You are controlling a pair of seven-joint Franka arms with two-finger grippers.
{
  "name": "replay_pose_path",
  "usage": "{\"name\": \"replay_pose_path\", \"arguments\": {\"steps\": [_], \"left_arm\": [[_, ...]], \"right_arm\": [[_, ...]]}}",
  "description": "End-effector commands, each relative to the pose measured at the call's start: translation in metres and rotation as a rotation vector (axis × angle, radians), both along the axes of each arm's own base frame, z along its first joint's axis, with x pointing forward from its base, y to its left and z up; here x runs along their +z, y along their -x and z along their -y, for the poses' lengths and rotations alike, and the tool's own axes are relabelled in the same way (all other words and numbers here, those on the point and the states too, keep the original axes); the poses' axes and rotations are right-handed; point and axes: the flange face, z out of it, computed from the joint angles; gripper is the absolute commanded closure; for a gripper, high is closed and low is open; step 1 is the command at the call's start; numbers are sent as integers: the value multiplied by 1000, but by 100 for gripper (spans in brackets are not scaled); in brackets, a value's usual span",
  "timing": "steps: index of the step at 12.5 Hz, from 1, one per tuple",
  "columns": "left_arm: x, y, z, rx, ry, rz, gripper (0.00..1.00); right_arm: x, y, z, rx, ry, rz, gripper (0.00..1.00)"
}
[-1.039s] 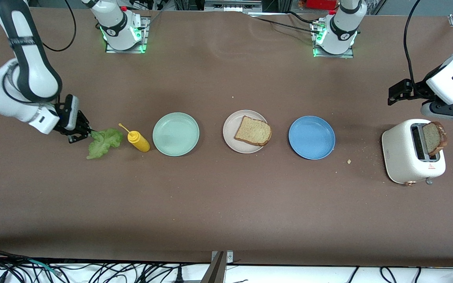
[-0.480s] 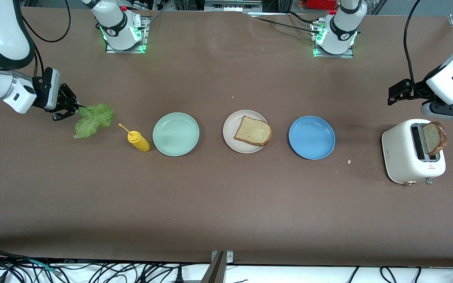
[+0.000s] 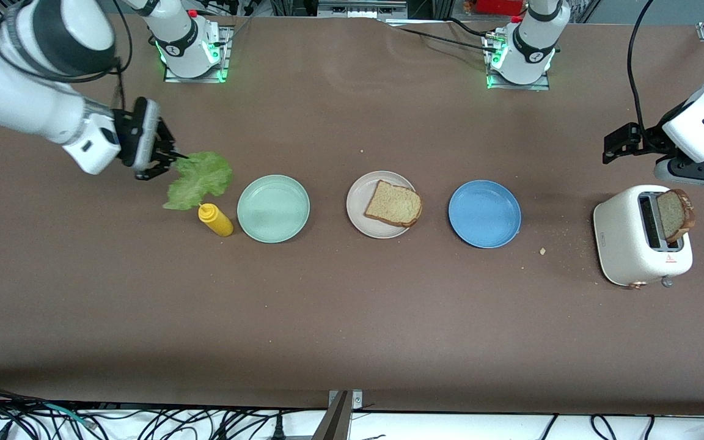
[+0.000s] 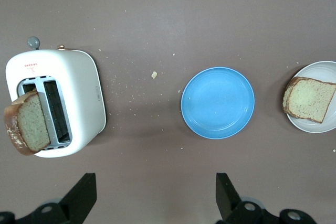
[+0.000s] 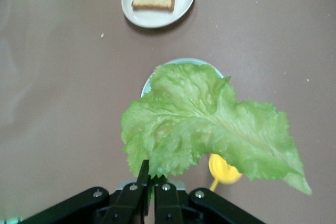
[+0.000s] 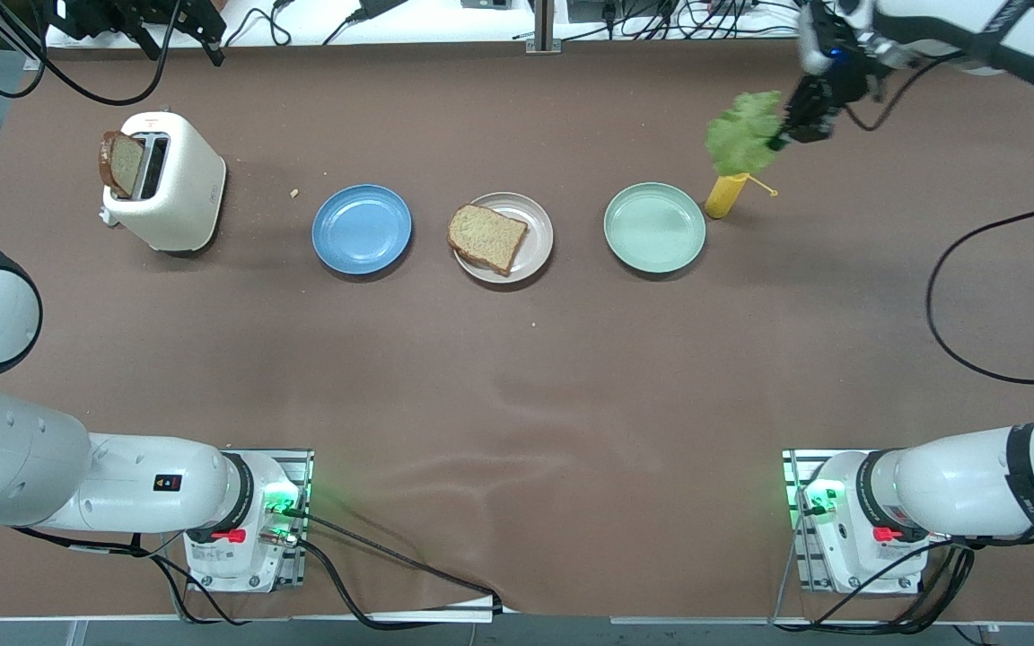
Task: Make sandwich in beige plate with both arms
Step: 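Carry the lettuce leaf with the right gripper onto the toast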
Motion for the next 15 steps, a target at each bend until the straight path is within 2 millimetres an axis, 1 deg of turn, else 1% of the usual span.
{"name": "replay_pose_path", "arguments": {"steps": [1, 2, 4, 6, 7, 8, 9, 10, 11, 12, 13, 14, 15], "left_arm": [[6, 3, -1, -3, -2, -3, 0], [6, 3, -1, -3, -2, -3, 0], [6, 3, -1, -3, -2, -3, 0], [6, 3, -1, -3, -2, -3, 0], [6, 3, -1, -3, -2, -3, 0], [6, 3, -1, -3, -2, -3, 0], [6, 3, -1, -3, -2, -3, 0], [6, 3, -1, -3, -2, -3, 0], [6, 3, -1, -3, -2, -3, 0], [6, 3, -2, -1, -3, -3, 0], [6, 3, -1, -3, -2, -3, 0], [6, 3, -1, -3, -2, -3, 0], [6, 3, -1, -3, -2, -3, 0]], "right_arm": [[-15, -25, -70, -87, 19, -7, 100], [-26, -31, -106, -119, 27, -13, 100], [-53, -46, -168, -193, 35, -17, 100], [-88, -66, -229, -270, 54, 0, 100], [-108, -69, -260, -314, 83, 1, 100], [-127, -73, -285, -358, 103, 25, 100], [-148, -63, -313, -410, 98, 20, 100], [-161, -54, -335, -487, 63, 11, 100], [-169, -42, -358, -552, 23, 5, 100], [-176, -31, -374, -633, -7, -16, 100], [-176, -28, -384, -687, -35, -21, 100], [-176, -22, -390, -703, -40, -32, 100], [-173, -17, -392, -711, -43, -42, 100]]}}
